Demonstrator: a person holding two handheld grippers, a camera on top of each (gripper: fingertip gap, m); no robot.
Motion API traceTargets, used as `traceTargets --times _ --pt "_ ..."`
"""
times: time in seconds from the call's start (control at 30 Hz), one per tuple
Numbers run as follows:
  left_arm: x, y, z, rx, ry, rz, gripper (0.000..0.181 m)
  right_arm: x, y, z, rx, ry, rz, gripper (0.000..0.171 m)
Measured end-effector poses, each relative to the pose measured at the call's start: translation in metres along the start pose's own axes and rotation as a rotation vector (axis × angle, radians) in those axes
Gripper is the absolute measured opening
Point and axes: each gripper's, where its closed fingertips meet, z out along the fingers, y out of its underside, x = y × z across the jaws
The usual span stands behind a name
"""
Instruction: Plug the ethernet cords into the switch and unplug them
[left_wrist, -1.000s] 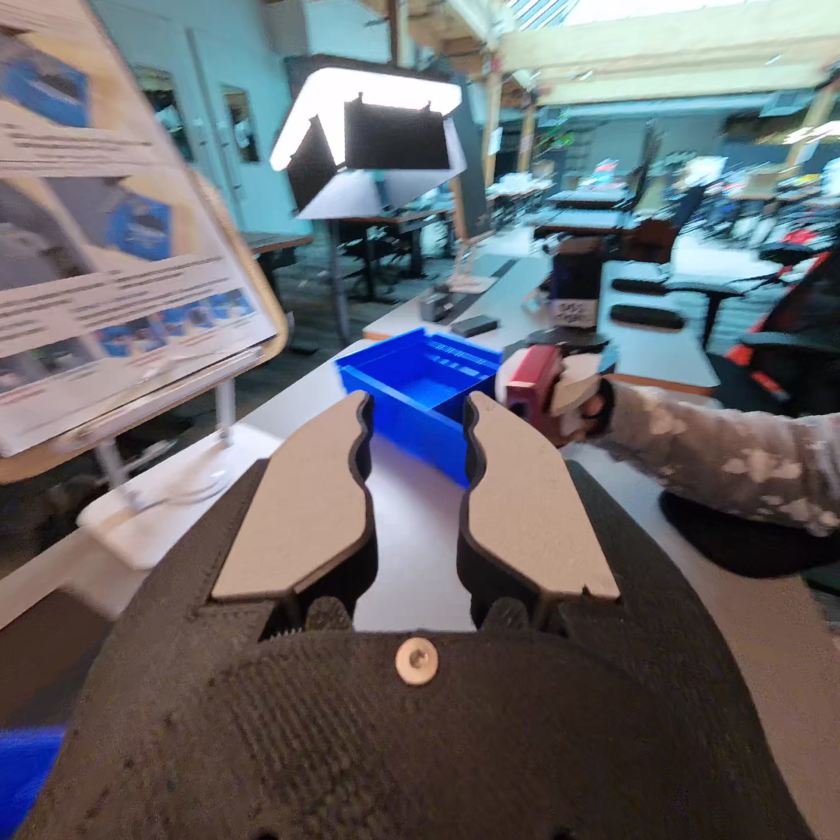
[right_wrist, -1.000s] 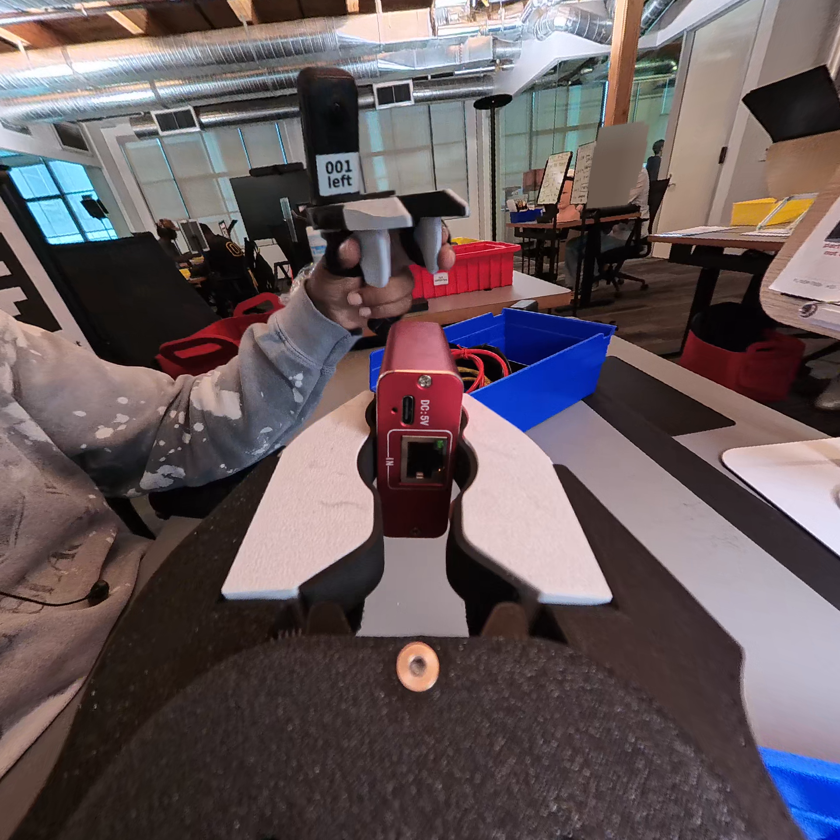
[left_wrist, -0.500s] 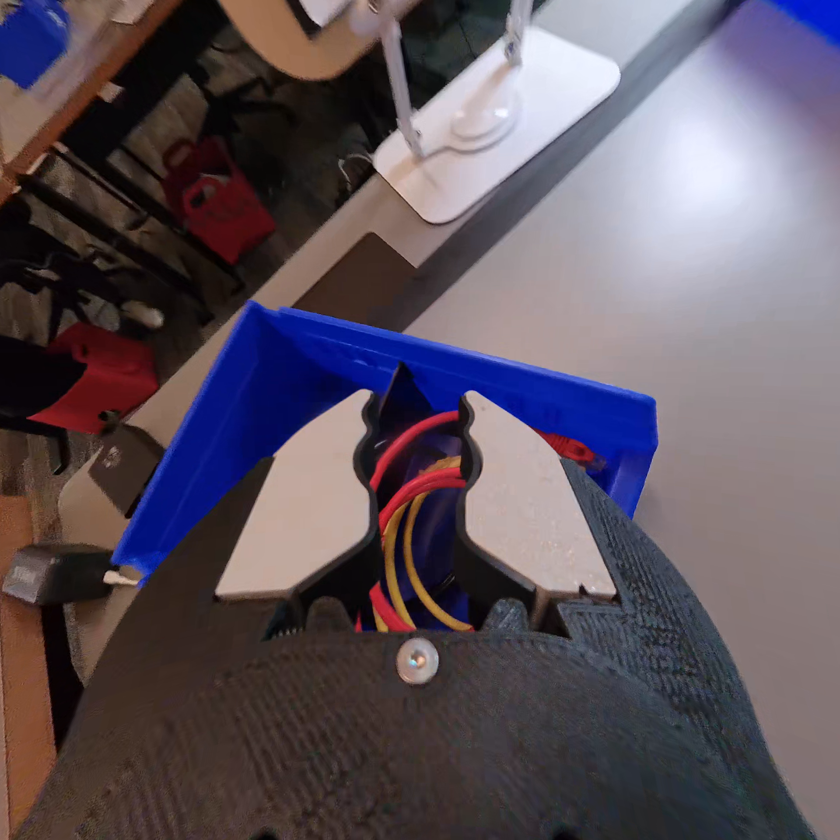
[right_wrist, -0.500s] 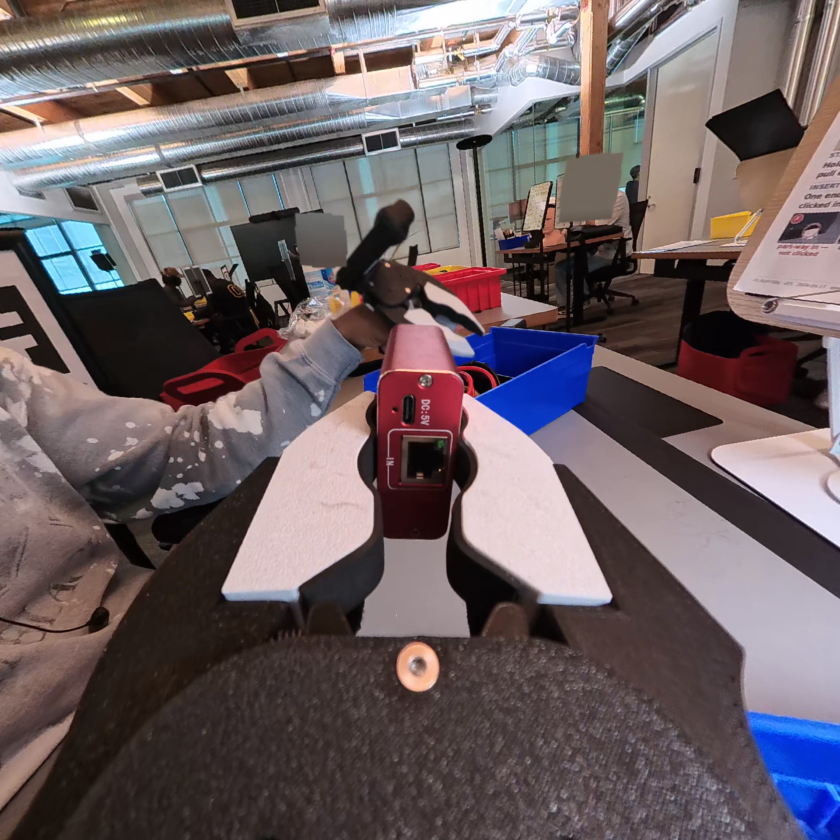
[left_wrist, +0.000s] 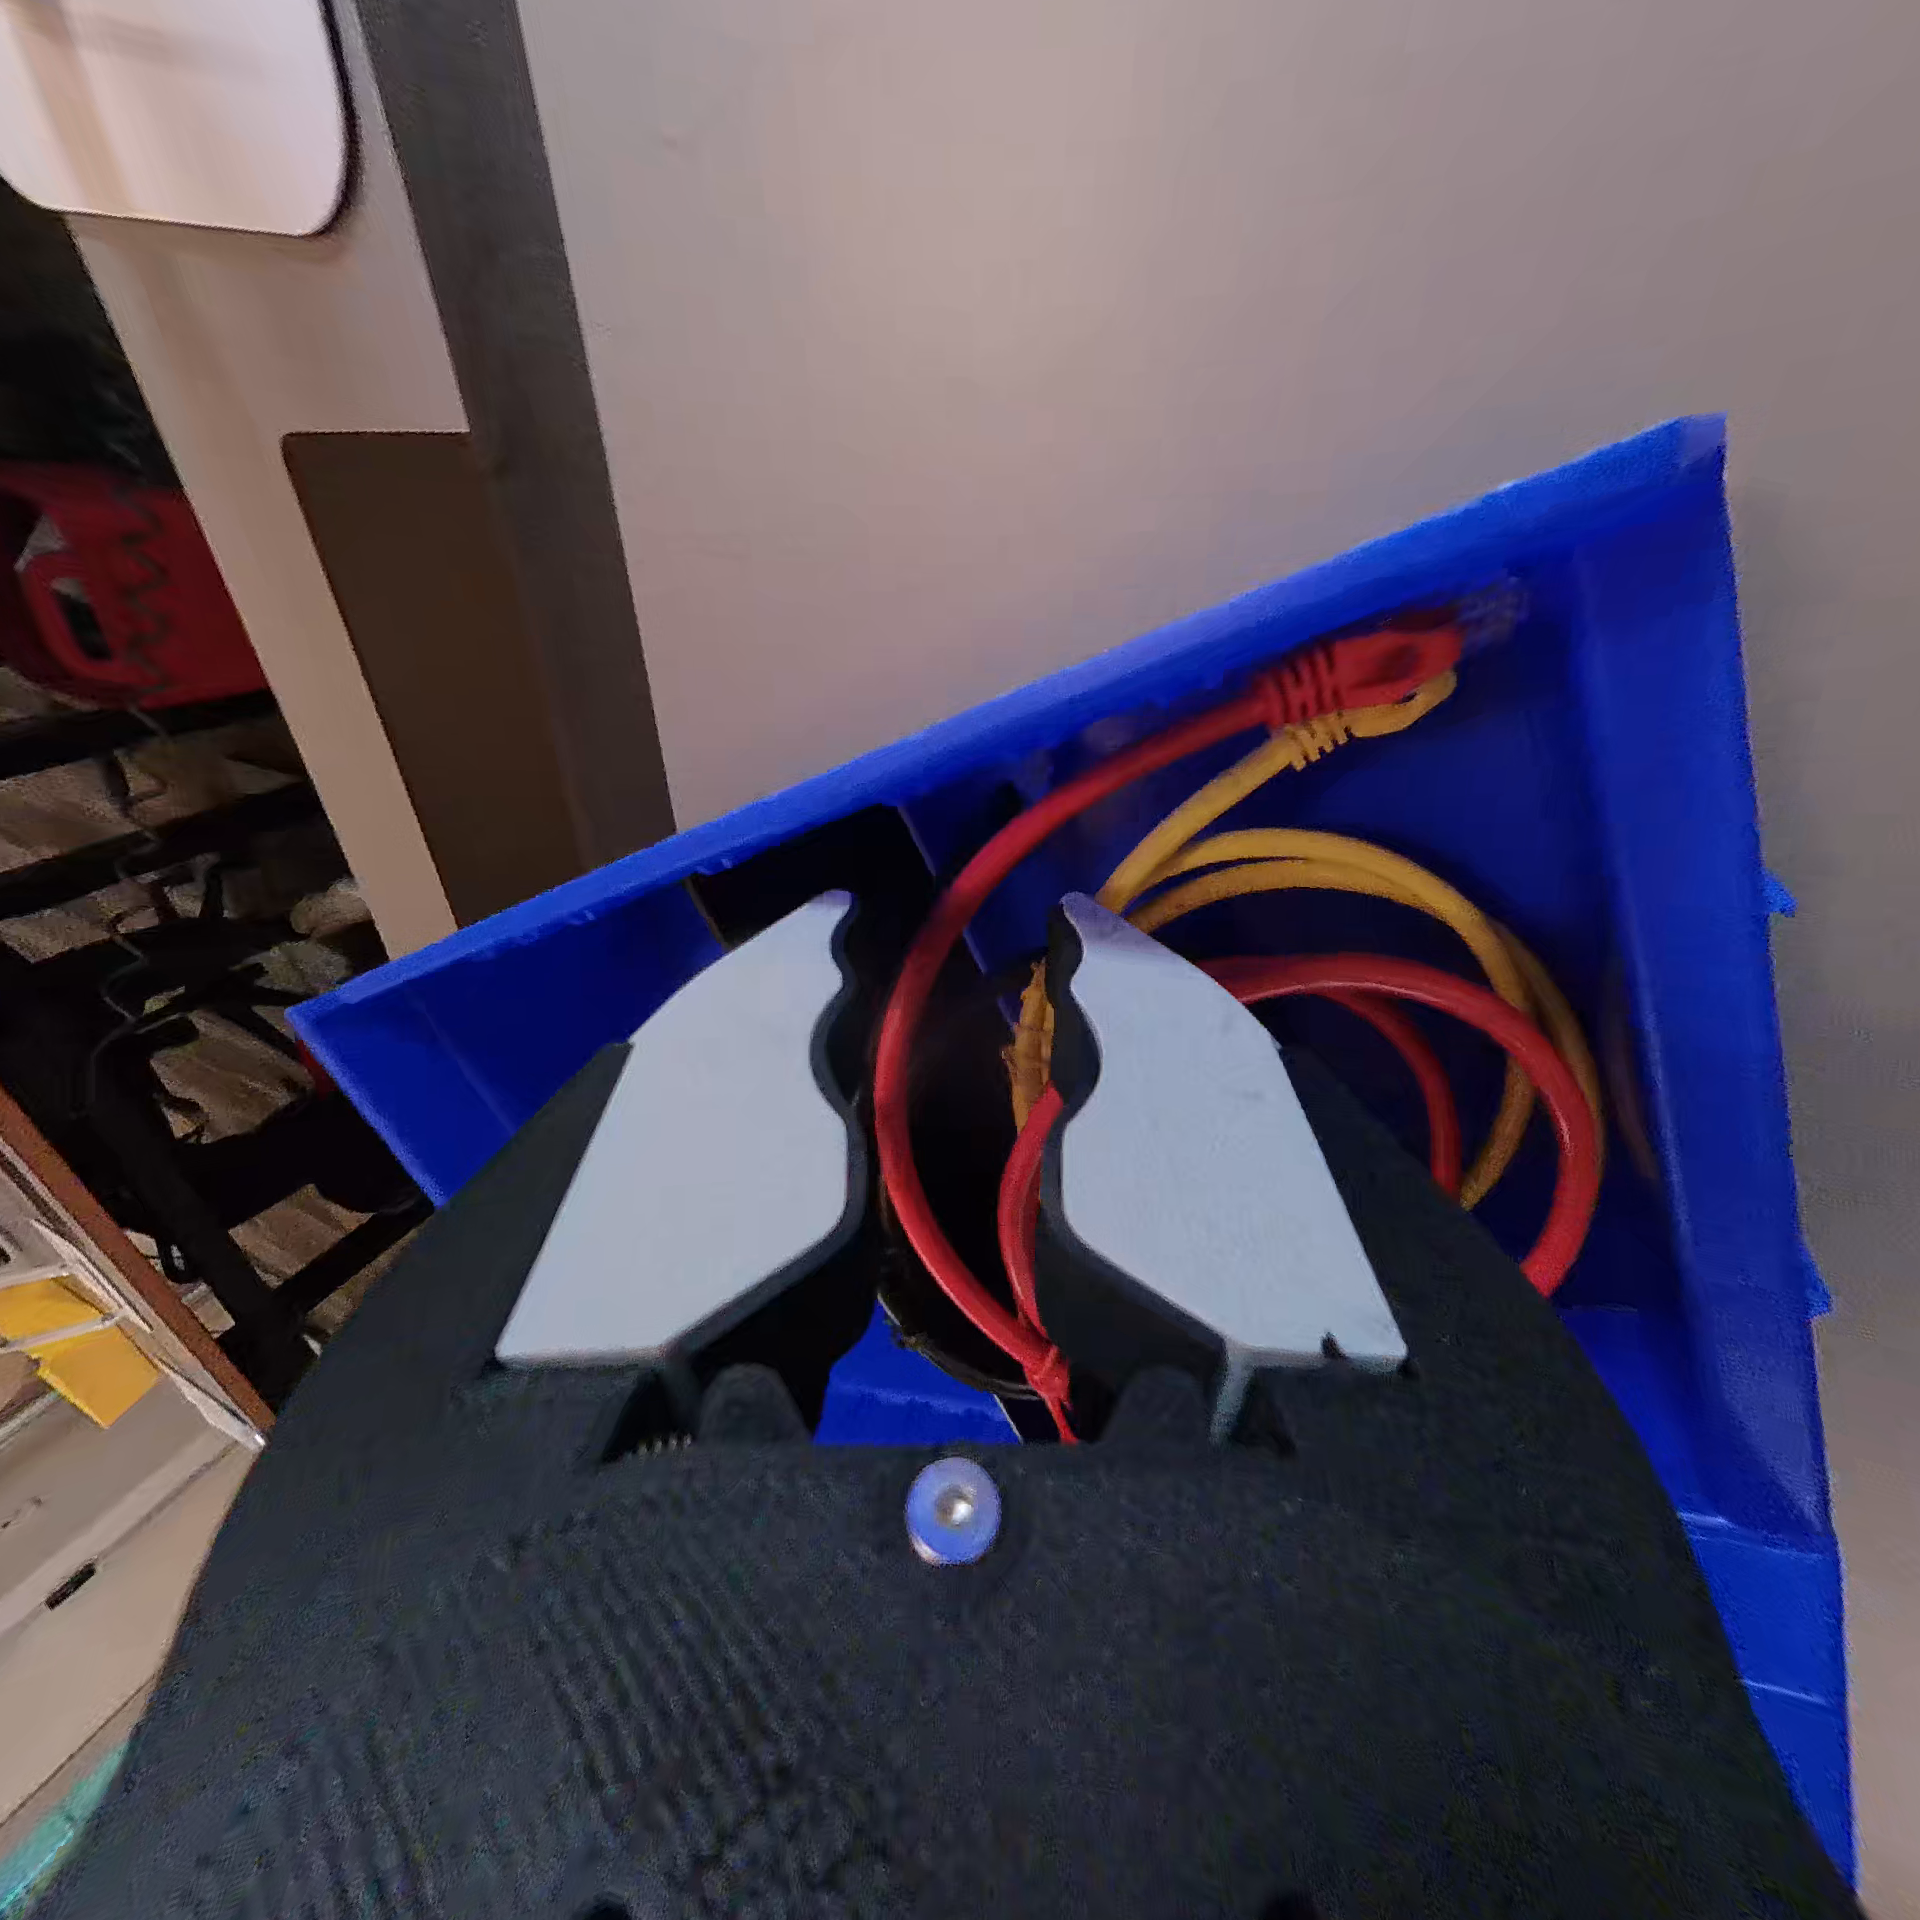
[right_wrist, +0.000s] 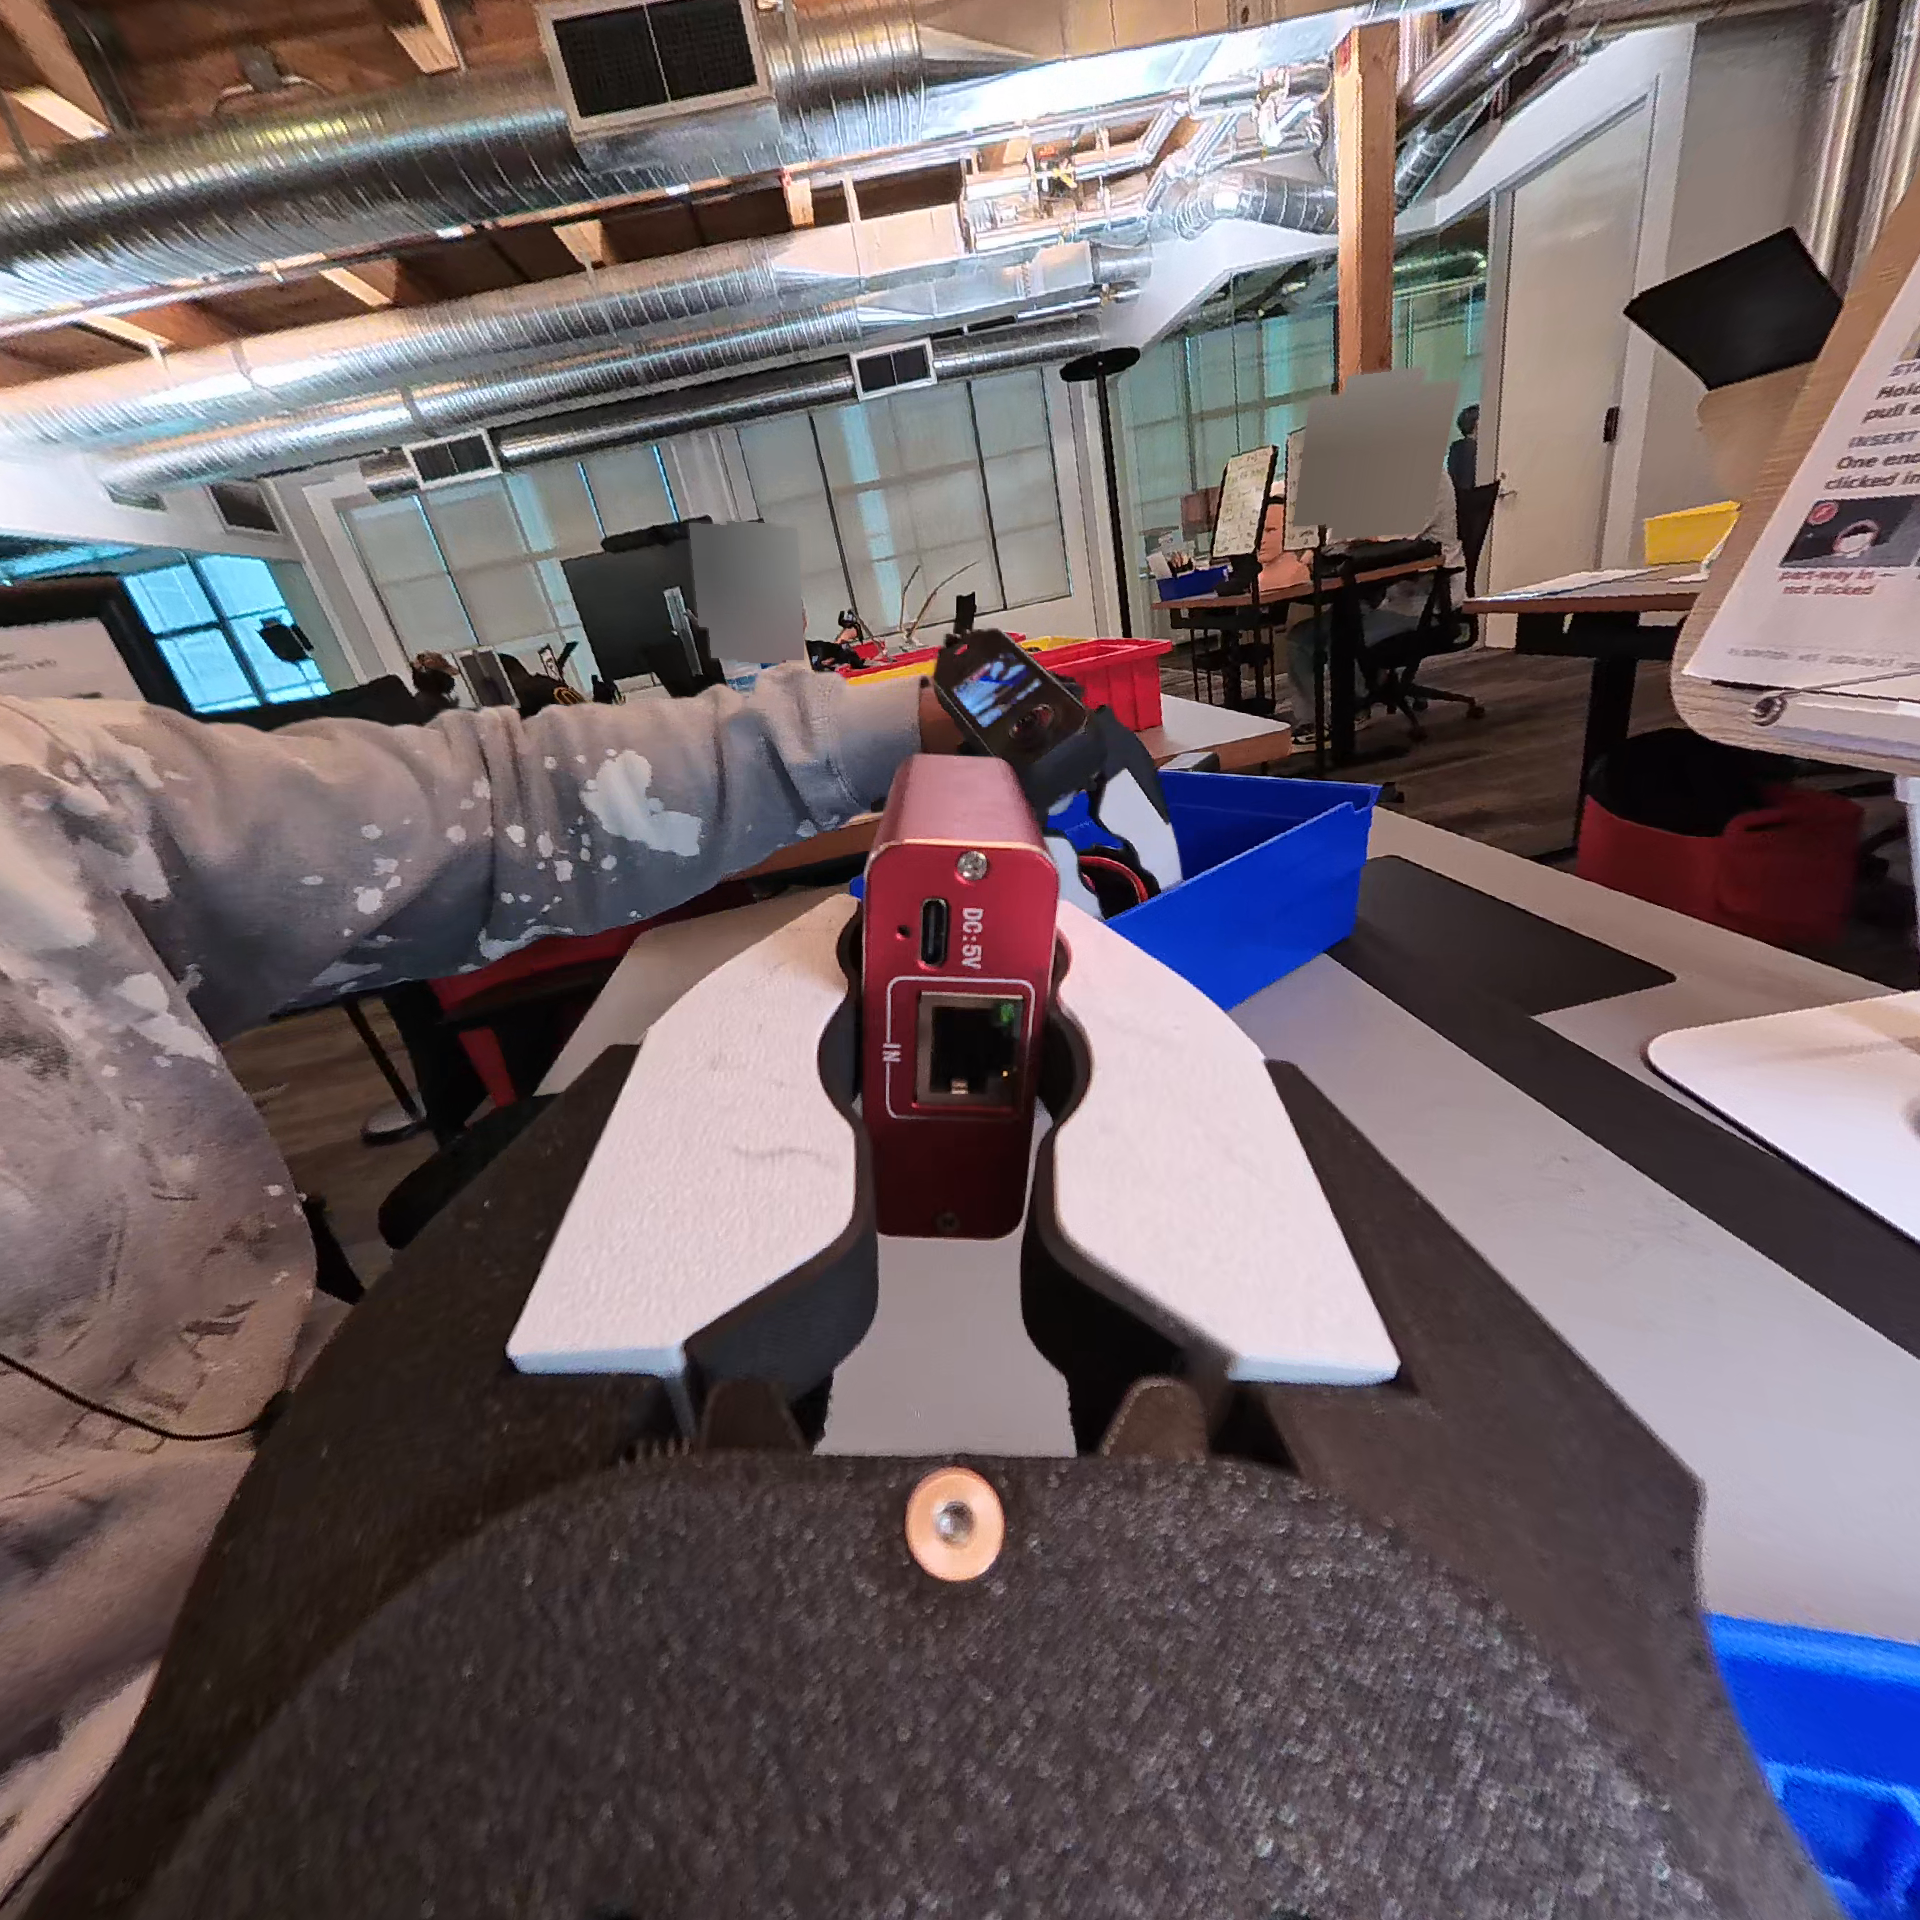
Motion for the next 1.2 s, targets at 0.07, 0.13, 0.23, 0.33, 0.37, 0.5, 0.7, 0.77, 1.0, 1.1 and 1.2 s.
traceTargets --times 0.07,0.13,0.23,0.33,0.37,0.5,0.7,0.77,1.0,1.1,1.2 --pt "0.000 -0.003 0.004 0.019 0.013 0.008 0.029 0.002 0.000 -0.001 0.010 -0.002 0.011 0.029" --pt "0.001 -0.004 0.007 0.031 0.016 0.023 0.022 0.004 0.001 -0.002 0.009 0.001 0.016 0.028" --pt "0.001 -0.005 0.005 0.050 -0.007 0.051 0.016 0.006 0.001 -0.005 0.013 0.007 0.019 0.028" --pt "-0.007 0.002 -0.004 0.050 -0.076 0.067 0.013 0.007 0.001 -0.005 0.019 0.007 0.027 0.028" --pt "-0.010 0.005 -0.009 0.059 -0.091 0.062 0.012 0.007 0.001 -0.005 0.018 0.009 0.027 0.029" --pt "-0.022 0.021 -0.041 0.097 -0.125 -0.004 0.009 0.007 0.002 -0.004 0.016 0.009 0.027 0.028" --pt "-0.017 0.023 -0.086 0.275 -0.029 -0.153 0.007 0.007 0.004 -0.001 0.018 -0.001 0.046 0.028" --pt "-0.005 0.011 -0.087 0.361 0.028 -0.171 0.008 0.006 0.005 0.001 0.013 -0.005 0.048 0.028" --pt "0.031 -0.036 -0.049 0.459 0.126 -0.135 0.012 0.004 0.009 0.004 -0.006 -0.003 0.046 0.028" --pt "0.032 -0.041 -0.033 0.414 0.060 -0.093 0.015 0.006 0.009 0.002 -0.010 0.005 0.046 0.028" --pt "0.030 -0.045 -0.034 0.408 -0.031 -0.060 0.022 0.008 0.009 -0.001 -0.007 0.012 0.050 0.029"
